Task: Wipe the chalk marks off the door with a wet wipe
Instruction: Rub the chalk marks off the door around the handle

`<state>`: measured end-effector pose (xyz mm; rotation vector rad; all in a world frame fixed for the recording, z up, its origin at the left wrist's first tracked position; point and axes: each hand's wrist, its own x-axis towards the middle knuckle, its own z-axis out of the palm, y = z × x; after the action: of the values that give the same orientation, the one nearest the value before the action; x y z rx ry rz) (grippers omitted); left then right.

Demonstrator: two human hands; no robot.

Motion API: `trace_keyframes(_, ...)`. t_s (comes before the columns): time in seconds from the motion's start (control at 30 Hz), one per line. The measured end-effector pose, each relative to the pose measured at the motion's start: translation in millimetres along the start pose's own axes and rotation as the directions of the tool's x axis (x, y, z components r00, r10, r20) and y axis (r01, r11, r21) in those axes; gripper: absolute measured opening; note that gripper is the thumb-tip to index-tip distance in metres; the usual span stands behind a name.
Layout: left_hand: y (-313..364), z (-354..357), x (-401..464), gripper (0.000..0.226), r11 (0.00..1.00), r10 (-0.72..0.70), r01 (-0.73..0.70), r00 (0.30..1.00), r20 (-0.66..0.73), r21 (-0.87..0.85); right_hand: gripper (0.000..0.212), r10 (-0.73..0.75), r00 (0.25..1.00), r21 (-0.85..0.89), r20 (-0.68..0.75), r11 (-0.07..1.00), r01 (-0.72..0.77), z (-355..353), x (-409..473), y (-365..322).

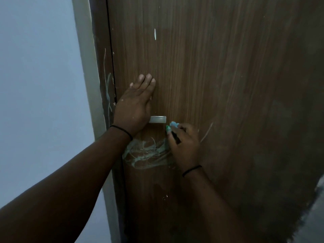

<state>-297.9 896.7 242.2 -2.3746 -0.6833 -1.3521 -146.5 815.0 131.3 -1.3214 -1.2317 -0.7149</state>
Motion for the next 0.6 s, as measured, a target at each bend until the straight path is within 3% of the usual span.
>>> trace_keyframes(0.1,0.3,-1.8,0.6,0.049,1.0,-0.006,0.006,1.0,0.002,0.006,0.011,0.003,0.998,0.02,0.064,1.0,-0.004,-9.1,-13.5,11.5)
trace_keyframes(0.23,1.8,-0.1,-0.4,0.051,1.0,-0.007,0.007,1.0,0.003,0.0,0.017,0.227,0.973,0.05,-0.041,0.973,-0.225,-28.5,-5.2,29.2)
trace_keyframes(0.3,2.5,2.3,-0.6,0.051,1.0,-0.004,0.004,1.0,0.0,0.006,0.014,0.199,0.977,0.028,-0.074,0.98,-0.198,-21.4,0.3,23.1)
trace_keyframes(0.4,1.9,1.2,-0.7,0.052,1.0,-0.008,0.008,1.0,0.001,0.014,0.01,0.053,0.995,0.025,0.081,0.998,-0.055,-4.6,-17.7,8.9)
trace_keyframes(0.47,1.3,-0.2,-0.2,0.052,1.0,-0.003,0.002,1.0,0.005,0.021,0.01,0.036,0.99,0.011,0.137,0.999,-0.038,-10.0,-32.9,16.0)
trace_keyframes(0.6,2.4,1.4,-0.5,0.05,0.999,-0.005,0.005,1.0,-0.006,0.04,0.008,0.239,0.967,-0.036,-0.089,0.969,-0.243,-37.1,-14.4,40.2)
